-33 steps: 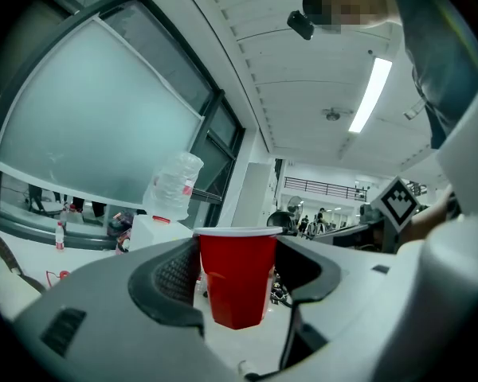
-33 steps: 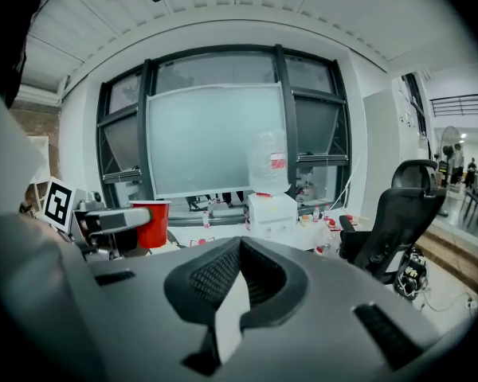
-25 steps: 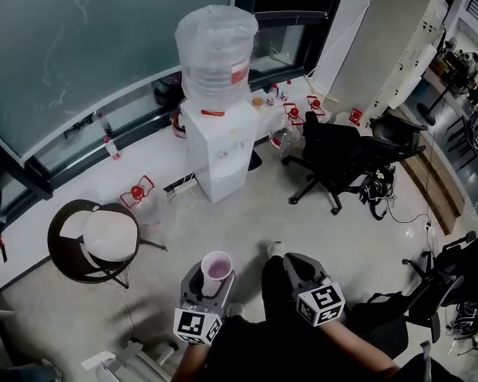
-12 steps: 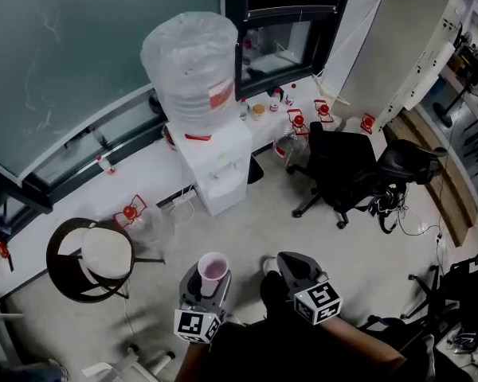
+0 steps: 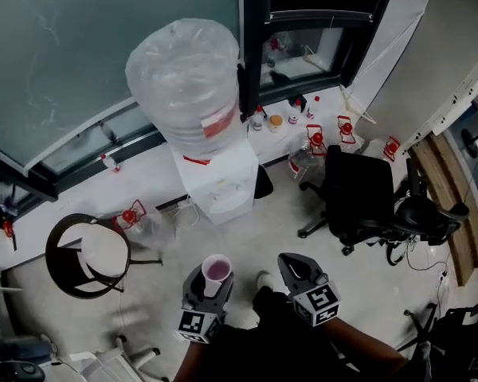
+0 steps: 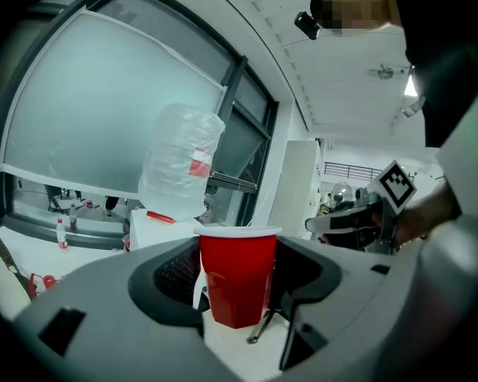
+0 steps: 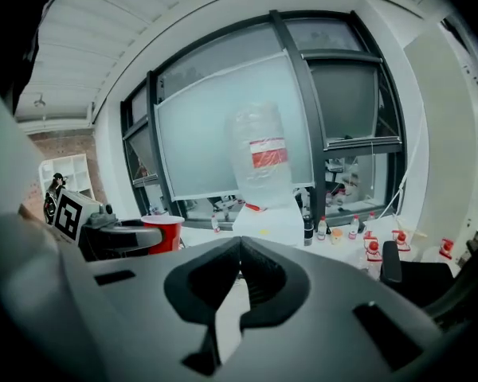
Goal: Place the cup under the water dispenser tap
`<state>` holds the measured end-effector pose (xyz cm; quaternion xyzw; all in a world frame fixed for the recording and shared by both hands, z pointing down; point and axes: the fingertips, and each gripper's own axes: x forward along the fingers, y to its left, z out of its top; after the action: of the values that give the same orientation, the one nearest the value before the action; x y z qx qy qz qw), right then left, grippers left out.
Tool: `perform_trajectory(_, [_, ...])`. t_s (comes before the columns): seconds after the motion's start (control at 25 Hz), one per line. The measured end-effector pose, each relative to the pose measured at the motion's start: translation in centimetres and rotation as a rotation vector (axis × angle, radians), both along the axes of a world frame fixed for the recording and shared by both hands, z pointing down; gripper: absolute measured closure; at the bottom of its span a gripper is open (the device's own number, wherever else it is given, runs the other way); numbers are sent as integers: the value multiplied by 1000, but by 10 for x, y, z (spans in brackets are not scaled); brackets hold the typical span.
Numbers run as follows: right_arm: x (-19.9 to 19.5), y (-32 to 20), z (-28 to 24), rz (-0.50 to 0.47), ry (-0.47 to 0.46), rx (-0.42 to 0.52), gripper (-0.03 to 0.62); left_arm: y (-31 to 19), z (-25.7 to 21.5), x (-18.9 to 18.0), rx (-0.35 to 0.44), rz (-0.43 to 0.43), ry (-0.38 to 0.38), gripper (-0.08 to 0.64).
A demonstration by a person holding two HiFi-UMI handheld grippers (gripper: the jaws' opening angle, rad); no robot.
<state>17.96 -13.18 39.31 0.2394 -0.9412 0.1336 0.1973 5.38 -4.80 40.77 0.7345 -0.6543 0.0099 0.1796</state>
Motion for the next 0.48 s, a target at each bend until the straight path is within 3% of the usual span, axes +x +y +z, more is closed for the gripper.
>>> perform_trajectory(0.28, [-12,-64,26,-86,-41,3,594,-62,29,-15,-11,-109,-16,275])
perform_trajectory(0.48, [-27,-97,60,-113,-10,3,594,-95,63,-36,-20,-158,-17,275])
